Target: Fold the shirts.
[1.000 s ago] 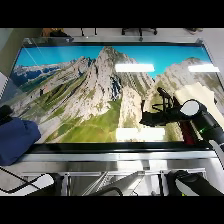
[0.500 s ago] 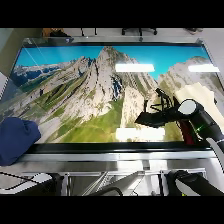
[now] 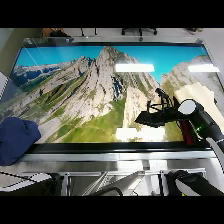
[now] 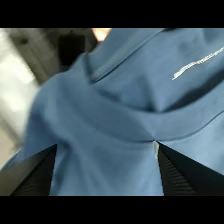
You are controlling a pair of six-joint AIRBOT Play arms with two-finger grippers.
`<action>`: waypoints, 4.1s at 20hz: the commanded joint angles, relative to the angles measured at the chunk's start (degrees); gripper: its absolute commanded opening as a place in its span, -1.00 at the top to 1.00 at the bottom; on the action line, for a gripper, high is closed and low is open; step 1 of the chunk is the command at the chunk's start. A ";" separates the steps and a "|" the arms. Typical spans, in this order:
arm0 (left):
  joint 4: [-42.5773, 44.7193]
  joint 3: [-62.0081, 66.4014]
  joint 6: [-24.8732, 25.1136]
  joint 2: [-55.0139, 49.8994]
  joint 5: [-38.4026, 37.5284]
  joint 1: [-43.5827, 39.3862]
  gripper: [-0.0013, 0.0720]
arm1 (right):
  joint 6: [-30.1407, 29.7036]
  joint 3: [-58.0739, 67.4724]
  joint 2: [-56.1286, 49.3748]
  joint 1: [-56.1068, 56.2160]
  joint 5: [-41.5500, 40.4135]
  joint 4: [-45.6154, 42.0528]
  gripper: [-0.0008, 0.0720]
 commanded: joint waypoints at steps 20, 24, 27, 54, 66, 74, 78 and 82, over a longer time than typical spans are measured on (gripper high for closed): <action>-28.26 22.01 0.20 15.72 -9.09 -74.86 0.93 | -7.39 1.22 2.47 -5.07 -0.42 0.15 -0.60; -19.34 22.01 -5.33 6.58 -5.42 -89.37 0.93 | -7.50 1.22 2.93 -8.28 -0.15 0.15 -0.60; -19.54 22.01 -5.35 -1.42 -3.32 -93.81 0.93 | -7.61 1.22 2.91 -10.47 -0.20 0.13 -0.60; -31.74 -7.28 -1.42 9.62 5.88 -77.66 -0.94 | -31.41 1.79 -27.30 -10.73 -4.85 9.25 -0.18; -31.82 20.28 -1.40 -20.65 -1.55 -85.94 -0.89 | -32.98 1.86 -27.63 -5.38 -6.34 12.83 0.73; -25.49 28.98 -3.61 -25.40 -9.35 -85.94 0.93 | -32.96 2.60 -25.22 -6.03 -5.66 12.81 0.93; -26.84 28.98 -3.61 -17.00 -9.20 -84.54 0.93 | -32.52 7.39 -19.15 -10.88 -0.63 13.66 0.93; -32.39 31.71 -3.52 -2.25 -9.38 -81.20 0.93 | -33.18 21.20 -10.34 -17.03 4.85 22.12 0.93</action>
